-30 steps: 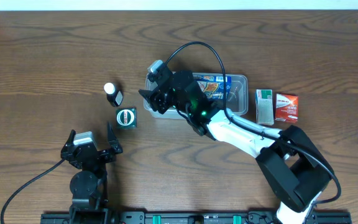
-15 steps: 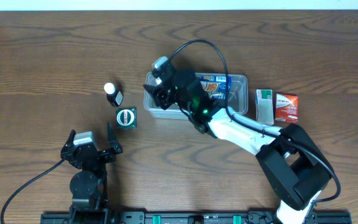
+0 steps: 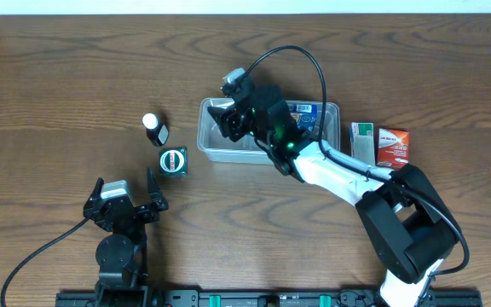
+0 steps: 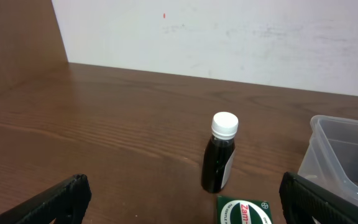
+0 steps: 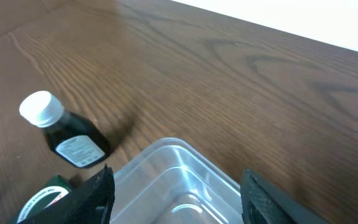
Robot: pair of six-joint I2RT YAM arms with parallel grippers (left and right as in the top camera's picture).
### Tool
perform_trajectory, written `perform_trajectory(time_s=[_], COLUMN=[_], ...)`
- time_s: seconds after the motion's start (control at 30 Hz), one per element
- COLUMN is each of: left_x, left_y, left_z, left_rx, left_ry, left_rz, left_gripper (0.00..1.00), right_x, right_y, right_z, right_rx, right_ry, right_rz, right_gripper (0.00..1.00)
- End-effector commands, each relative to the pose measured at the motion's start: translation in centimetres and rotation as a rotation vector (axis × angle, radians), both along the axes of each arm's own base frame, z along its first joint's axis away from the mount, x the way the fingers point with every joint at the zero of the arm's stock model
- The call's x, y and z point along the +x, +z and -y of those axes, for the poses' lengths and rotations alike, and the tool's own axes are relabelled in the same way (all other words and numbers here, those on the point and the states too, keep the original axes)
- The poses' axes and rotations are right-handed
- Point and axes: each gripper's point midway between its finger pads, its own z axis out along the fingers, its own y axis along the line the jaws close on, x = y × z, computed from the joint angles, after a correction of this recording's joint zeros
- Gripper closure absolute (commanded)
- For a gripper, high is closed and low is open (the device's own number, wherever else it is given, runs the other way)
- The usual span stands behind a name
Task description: Pack container
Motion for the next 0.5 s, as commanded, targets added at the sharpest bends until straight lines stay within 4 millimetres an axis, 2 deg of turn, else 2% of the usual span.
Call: perform_trajectory(time_s=[0.0, 0.13, 0.47], left_x=[-0.2, -0.2, -0.2], left_y=[-1.8, -1.8, -1.8], left_z=[-0.5, -0.5, -0.5], left_rx=[0.024, 0.024, 0.024], left_ry=[0.024, 0.024, 0.024], left_rz=[-0.058, -0.058, -0.058], left_gripper=[0.02, 0.02, 0.02], right_x=[0.0, 1.6, 4.0], right_y=[-0.2, -1.0, -1.2], right_z=[-0.4, 2.0, 5.7], right_rx=[0.005, -0.016, -0.032], right_ry=[-0.008, -0.144, -0.223], right_rz=[-0.008, -0.039, -0.046], right_gripper=[0.39, 0.39, 0.37])
